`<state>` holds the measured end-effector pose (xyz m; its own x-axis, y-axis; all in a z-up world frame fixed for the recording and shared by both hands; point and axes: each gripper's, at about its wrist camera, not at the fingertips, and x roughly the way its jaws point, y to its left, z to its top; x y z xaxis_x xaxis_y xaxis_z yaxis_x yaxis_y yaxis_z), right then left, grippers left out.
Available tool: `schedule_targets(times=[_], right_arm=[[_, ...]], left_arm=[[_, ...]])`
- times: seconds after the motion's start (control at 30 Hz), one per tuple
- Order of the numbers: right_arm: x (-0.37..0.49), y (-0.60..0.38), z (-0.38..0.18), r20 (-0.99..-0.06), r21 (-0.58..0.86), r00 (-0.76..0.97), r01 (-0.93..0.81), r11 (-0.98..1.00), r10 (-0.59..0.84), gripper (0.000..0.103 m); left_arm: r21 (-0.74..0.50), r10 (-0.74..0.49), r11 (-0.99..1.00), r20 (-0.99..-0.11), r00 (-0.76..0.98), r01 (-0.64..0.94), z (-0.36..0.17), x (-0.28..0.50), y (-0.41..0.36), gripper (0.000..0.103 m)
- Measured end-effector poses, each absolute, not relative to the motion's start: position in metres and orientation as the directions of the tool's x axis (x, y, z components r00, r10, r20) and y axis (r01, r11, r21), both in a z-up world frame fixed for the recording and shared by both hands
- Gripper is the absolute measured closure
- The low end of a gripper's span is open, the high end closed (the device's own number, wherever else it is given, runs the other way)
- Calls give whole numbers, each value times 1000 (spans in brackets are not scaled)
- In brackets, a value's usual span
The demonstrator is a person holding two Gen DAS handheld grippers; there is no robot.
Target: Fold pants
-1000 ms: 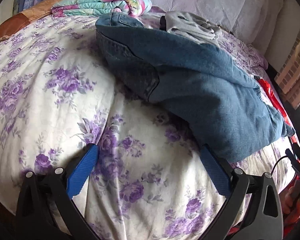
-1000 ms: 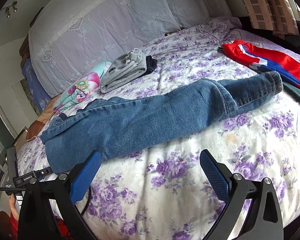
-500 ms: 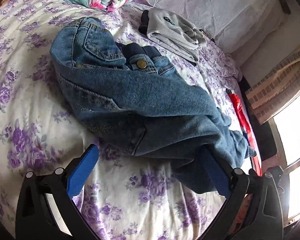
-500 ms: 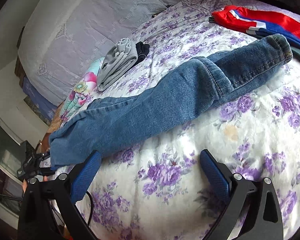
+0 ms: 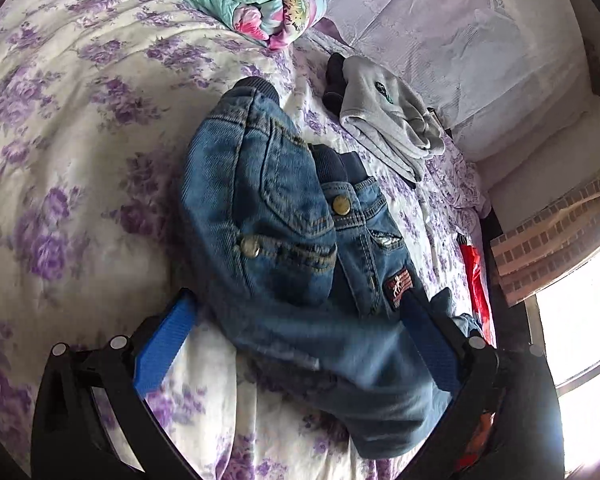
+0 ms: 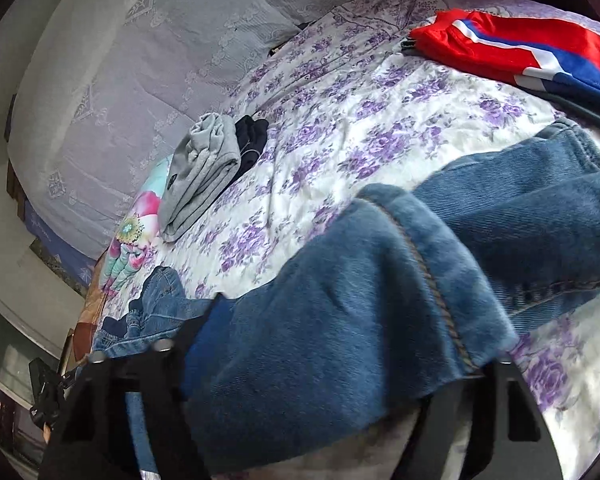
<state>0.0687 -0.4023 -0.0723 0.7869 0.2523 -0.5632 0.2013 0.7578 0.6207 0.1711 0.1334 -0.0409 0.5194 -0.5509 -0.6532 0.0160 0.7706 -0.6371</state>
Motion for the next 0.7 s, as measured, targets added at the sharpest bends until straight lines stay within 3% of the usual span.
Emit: schedule_targets(times=[0.13,0.33,0.4,0.5,0.57,0.6,0.67,0.7], right_arm=[[59,-428,-85,-482,744,806,170,646,343,71],[61,-425,-87,-496,729,799,169,664,341,72],[62,-424,-88,-496,731,798,170,661,342,71],[64,-425,-89,-493,735,797,169,657,347,71],[65,-425,-90,-498,734,795,172,657,348,71],[66,-425,-90,-501,731,793,173,661,346,70],[67,-423,-88,-506,722,792,171,670,343,70],[69,-423,-87,-506,719,793,169,674,340,71]], left_arm=[[-667,-567,744,-660,493,-36,-47,192,142,5],[-591,-439,797,-709,551,-125,-36,217,166,5],[-560,-458,824,-748,481,-88,-43,243,155,5],[-450,-385,892,-795,468,-31,-40,272,132,5],[-397,-392,914,-810,436,85,-39,285,108,5],[-358,-365,928,-822,437,101,-38,286,100,7],[-247,-265,964,-840,473,102,-37,278,90,36],[-210,-237,972,-835,496,109,-35,271,89,58]])
